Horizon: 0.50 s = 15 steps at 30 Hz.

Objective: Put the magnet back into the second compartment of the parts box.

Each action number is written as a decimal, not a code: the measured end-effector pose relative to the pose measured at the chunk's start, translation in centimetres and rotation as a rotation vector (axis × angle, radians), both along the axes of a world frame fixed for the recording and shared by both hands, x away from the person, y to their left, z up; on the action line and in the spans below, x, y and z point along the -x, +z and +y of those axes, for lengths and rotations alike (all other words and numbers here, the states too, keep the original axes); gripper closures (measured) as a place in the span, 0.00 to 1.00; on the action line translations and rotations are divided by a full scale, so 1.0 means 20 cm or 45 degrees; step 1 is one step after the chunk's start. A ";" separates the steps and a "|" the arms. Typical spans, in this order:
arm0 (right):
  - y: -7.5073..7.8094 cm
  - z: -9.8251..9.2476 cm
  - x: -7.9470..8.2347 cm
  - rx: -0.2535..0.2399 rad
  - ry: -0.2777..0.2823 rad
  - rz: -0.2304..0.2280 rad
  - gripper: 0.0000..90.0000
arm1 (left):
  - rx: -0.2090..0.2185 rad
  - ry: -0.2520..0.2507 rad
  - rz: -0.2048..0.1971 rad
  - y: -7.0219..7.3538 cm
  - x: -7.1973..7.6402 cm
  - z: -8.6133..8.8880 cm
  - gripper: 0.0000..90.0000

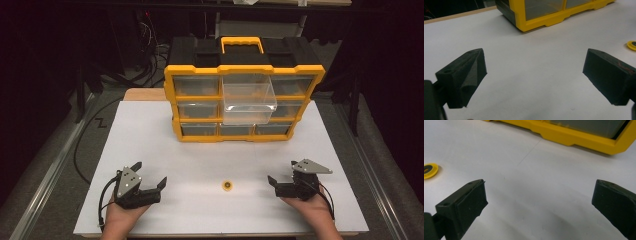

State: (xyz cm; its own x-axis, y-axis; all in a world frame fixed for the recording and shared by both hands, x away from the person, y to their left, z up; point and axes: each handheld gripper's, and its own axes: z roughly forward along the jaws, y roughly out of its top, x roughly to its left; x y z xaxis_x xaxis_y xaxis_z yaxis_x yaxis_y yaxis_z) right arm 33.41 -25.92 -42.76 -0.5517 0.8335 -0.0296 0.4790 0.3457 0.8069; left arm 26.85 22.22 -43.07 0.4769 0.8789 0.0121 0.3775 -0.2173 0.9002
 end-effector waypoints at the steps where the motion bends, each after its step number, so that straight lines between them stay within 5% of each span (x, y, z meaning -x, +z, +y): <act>1: 0.00 0.00 0.00 0.007 0.001 0.011 0.00 | 0.004 -0.011 0.010 0.00 0.00 0.00 0.04; 15: -0.01 0.02 -0.04 0.092 0.019 0.145 0.00 | -0.013 -0.041 0.099 -0.01 -0.03 -0.01 0.01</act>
